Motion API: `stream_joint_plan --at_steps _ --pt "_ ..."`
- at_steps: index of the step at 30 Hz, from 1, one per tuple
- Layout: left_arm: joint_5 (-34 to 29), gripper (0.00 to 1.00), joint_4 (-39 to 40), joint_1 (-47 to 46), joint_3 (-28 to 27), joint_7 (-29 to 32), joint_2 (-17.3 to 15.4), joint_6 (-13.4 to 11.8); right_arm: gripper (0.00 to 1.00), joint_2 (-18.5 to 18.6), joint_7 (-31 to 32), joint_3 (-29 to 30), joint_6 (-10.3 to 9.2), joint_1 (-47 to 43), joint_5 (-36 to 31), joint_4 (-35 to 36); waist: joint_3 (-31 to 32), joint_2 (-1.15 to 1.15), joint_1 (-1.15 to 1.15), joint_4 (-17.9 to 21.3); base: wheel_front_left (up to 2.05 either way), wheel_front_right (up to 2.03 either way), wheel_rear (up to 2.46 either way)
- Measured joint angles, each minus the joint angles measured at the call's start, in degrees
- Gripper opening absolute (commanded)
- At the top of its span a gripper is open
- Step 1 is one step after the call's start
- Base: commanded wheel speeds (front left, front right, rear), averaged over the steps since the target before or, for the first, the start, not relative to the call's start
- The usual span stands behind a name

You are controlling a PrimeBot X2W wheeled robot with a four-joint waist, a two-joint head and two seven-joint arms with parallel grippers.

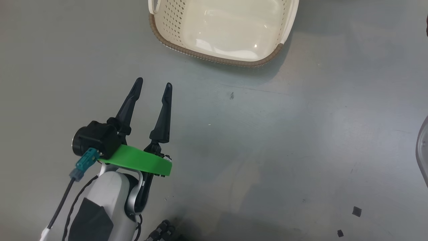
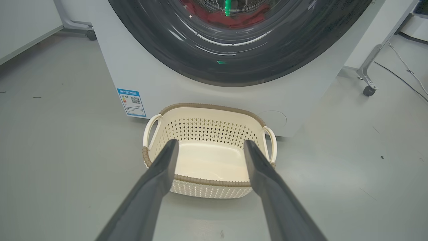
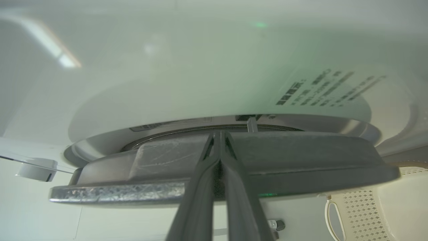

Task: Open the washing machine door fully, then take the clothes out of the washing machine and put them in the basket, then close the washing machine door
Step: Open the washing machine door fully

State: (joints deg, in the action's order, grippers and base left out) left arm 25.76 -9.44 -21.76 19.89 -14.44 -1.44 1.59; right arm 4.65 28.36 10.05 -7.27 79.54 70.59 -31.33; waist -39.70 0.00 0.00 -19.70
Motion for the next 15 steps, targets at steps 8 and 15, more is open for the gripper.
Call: stream_joint_plan --at_steps 8,15 --pt "0.37 1.0 -0.02 0.0 0.31 0.0 0.03 0.0 0.0 0.52 0.89 1.37 0.0 2.45 1.27 -4.8 -0.24 0.0 0.0 -0.34 0.0 0.0 0.0" --pt "0.37 1.0 -0.3 -0.01 0.4 0.0 0.04 -0.01 0.0 1.2 3.08 2.96 0.0 4.86 4.98 -8.92 -0.46 0.0 0.0 -0.64 0.0 0.0 0.0"
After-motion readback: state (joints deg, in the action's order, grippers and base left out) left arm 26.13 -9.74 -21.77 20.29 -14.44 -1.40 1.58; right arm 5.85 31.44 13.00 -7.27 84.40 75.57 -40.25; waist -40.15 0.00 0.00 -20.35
